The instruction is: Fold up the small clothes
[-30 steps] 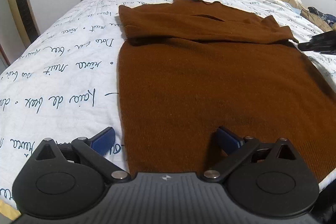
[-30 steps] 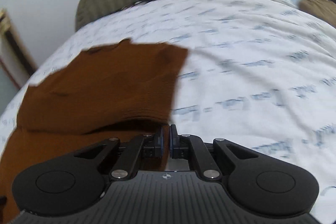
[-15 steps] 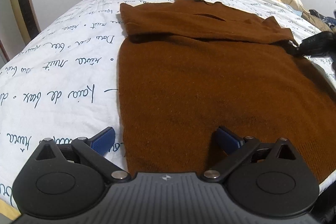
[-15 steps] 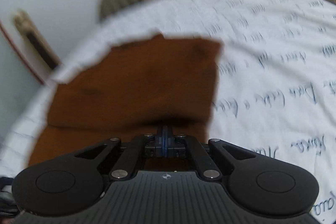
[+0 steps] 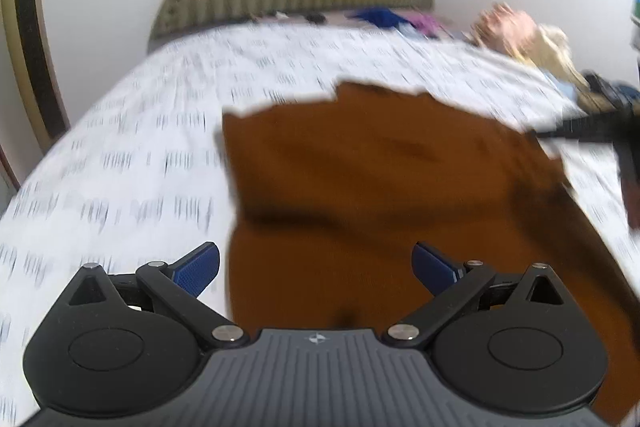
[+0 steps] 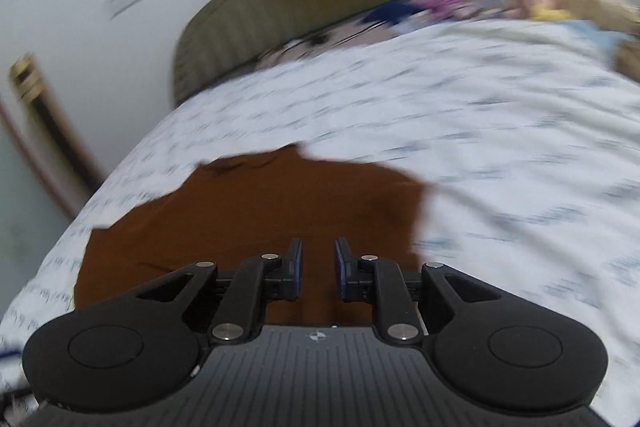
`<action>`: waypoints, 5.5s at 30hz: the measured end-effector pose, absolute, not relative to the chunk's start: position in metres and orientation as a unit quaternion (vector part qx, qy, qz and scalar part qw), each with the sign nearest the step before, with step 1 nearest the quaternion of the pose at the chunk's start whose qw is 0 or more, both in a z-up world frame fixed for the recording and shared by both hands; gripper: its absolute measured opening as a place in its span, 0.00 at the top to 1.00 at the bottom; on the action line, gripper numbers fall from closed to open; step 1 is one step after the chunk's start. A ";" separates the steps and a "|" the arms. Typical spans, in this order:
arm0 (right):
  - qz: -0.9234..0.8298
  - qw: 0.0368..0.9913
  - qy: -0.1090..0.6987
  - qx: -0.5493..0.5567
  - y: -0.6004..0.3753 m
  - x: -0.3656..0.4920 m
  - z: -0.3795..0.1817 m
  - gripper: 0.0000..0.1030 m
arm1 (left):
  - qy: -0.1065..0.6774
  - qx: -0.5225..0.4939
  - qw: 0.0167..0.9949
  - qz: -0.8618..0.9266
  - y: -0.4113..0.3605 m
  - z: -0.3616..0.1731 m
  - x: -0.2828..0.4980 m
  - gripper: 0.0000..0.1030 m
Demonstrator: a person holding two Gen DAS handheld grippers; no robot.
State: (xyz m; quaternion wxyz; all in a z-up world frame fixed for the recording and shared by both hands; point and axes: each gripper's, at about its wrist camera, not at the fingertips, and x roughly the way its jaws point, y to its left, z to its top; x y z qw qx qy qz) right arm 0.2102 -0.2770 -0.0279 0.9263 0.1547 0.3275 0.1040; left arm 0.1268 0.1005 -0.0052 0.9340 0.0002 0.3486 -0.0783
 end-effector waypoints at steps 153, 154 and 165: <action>0.238 0.869 0.246 0.358 -0.326 0.159 0.020 0.88 | 0.346 -0.287 0.887 -0.108 0.131 0.018 0.212 0.95; 0.236 0.867 0.246 0.363 -0.327 0.177 0.018 0.88 | 0.348 -0.283 0.888 -0.103 0.129 0.016 0.228 0.95; 0.159 0.825 0.313 0.443 -0.340 0.334 -0.063 0.84 | 0.437 -0.302 0.847 -0.028 0.127 -0.047 0.371 0.95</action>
